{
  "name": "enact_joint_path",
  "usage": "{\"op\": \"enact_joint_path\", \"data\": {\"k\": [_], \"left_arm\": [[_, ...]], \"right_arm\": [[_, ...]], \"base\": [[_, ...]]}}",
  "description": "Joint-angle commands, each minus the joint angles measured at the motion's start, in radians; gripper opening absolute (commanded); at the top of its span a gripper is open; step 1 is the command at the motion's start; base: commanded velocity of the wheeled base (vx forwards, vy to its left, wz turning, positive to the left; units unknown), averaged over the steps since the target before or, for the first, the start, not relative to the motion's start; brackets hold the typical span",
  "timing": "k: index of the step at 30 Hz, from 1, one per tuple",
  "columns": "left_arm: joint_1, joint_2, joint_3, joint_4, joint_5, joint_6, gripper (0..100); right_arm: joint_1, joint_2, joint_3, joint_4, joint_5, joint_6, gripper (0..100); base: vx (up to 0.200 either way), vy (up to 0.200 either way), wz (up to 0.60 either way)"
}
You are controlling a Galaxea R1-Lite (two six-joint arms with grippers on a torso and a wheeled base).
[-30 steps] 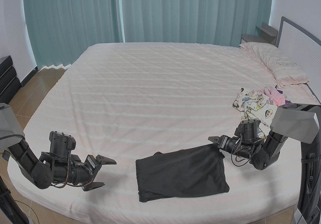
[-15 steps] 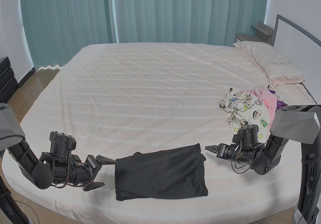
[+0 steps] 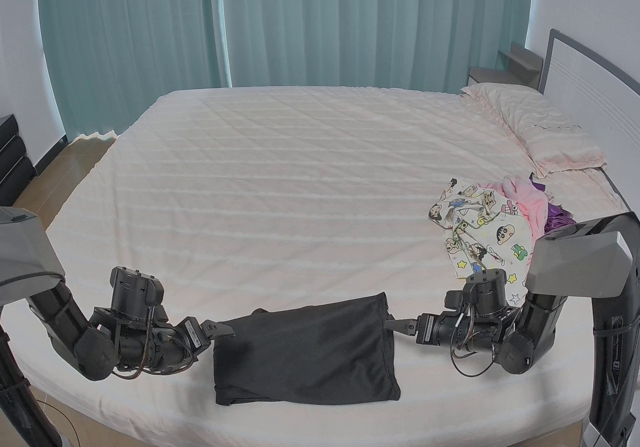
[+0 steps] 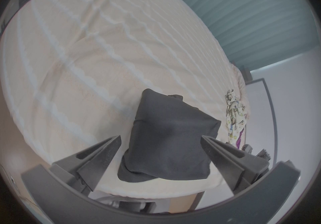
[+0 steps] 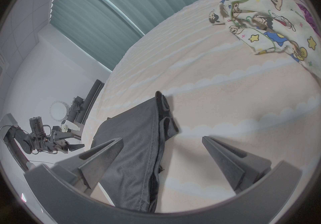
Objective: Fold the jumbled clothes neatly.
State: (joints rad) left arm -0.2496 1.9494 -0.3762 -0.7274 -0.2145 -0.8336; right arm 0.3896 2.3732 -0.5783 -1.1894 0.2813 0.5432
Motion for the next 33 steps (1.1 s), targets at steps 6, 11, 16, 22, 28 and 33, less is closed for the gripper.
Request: {"op": "enact_joint_path", "data": {"k": [6, 11, 16, 22, 28, 33], "left_arm": [[-0.011, 0.253, 0.148, -0.375, 0.044, 0.105, 100], [-0.020, 0.370, 0.263, -0.681, 0.043, 0.159, 100], [-0.065, 0.410, 0.307, -0.793, 0.047, 0.157, 100], [-0.076, 0.450, 0.272, -0.794, 0.125, 0.163, 100], [-0.083, 0.447, 0.270, -0.797, 0.121, 0.159, 100], [-0.094, 0.450, 0.247, -0.797, 0.124, 0.153, 100]], "right_arm": [[0.064, 0.090, 0.014, -0.055, 0.003, -0.100, 100], [0.084, 0.106, 0.009, -0.082, 0.004, -0.101, 100], [0.095, 0.112, 0.002, -0.085, 0.006, -0.101, 100], [0.104, 0.115, -0.005, -0.084, 0.009, -0.100, 100], [0.121, 0.141, -0.054, -0.082, 0.012, -0.098, 100], [0.138, 0.158, -0.084, -0.084, 0.010, -0.098, 100]], "base": [[0.000, 0.000, 0.00], [0.000, 0.000, 0.00], [0.000, 0.000, 0.00], [0.000, 0.000, 0.00], [0.000, 0.000, 0.00], [0.000, 0.000, 0.00]]}}
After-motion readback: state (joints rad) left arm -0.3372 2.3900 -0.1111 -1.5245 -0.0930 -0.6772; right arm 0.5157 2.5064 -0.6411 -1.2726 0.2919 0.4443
